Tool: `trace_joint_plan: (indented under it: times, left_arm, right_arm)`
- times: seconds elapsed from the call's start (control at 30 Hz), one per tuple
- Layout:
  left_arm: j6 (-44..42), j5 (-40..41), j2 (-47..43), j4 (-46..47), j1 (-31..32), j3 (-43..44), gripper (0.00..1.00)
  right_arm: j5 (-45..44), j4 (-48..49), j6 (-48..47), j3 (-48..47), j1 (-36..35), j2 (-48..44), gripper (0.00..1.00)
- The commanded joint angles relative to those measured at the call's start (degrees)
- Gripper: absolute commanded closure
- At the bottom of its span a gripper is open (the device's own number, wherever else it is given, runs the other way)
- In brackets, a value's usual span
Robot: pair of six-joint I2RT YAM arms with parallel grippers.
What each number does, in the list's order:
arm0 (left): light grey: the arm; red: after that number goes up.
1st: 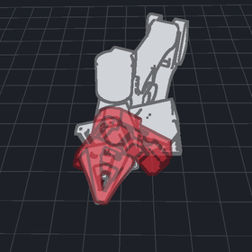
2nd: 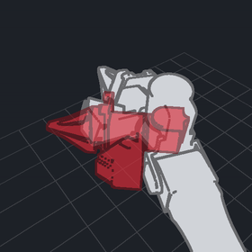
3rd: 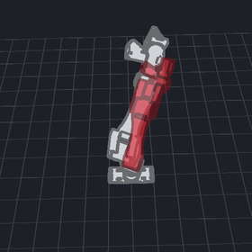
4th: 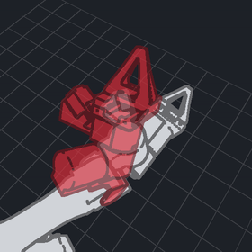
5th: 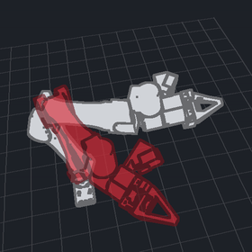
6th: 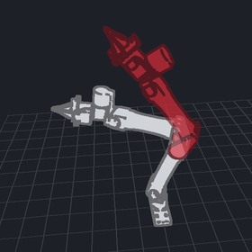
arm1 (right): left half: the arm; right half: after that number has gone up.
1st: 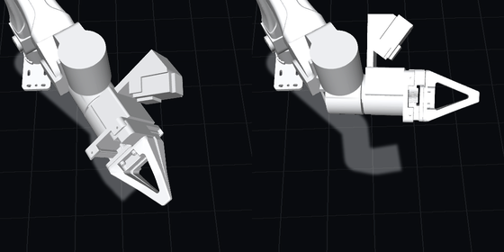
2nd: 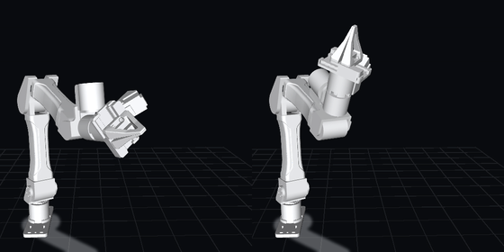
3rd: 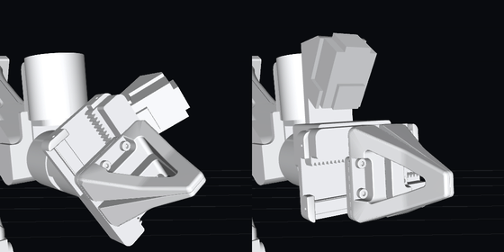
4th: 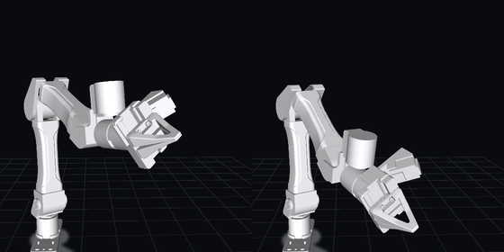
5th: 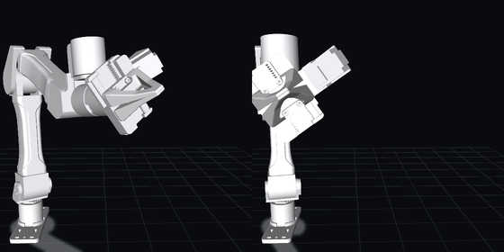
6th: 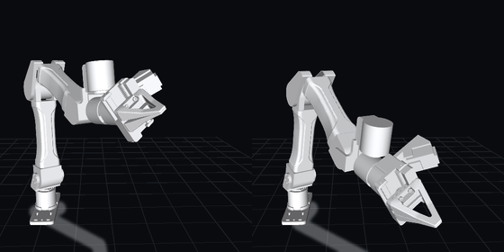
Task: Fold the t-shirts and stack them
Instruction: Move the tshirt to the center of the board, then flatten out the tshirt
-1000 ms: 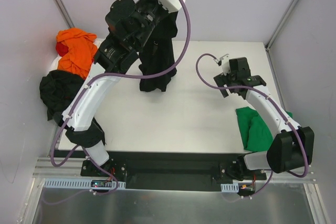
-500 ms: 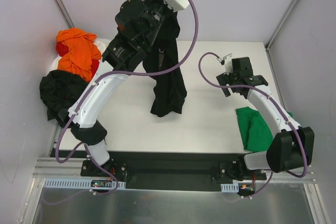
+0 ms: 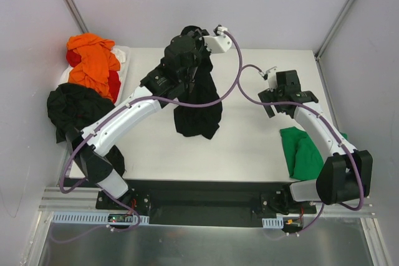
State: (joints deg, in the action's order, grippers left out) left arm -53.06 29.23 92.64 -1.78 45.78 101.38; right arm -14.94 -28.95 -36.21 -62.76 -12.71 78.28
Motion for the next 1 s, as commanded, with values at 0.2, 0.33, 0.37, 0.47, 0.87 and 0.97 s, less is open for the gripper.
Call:
trace_joint_plan:
  times: [0.2, 0.33, 0.37, 0.47, 0.87, 0.97]
  left_arm:
    - [-12.6, 6.6, -10.7, 21.5, -1.8, -17.4, 1.0]
    - [-15.2, 7.9, -12.9, 24.4, -2.4, -23.7, 1.0]
    - [-15.7, 8.1, -13.5, 25.0, -2.6, -24.9, 1.0]
    - [-17.3, 9.1, -14.8, 26.8, -3.1, -30.3, 1.0]
    - [-16.6, 10.8, -18.0, 26.9, -7.6, -41.7, 1.0]
    - [-16.4, 11.0, -18.3, 26.0, -8.9, -42.6, 1.0]
  right_arm:
    - [0.7, 0.5, 0.8, 0.4, 0.7, -0.9, 0.04]
    - [2.2, -0.3, 1.0, 0.6, 0.6, -0.8, 0.04]
    - [3.0, -0.8, 1.1, 0.4, 0.6, -1.1, 0.04]
    - [7.4, -3.6, 1.1, -0.5, 0.1, -1.8, 0.04]
    - [9.1, -6.7, -0.6, -3.9, -6.1, 0.3, 0.04]
    - [8.8, -6.8, -0.6, -3.9, -6.6, 1.7, 0.04]
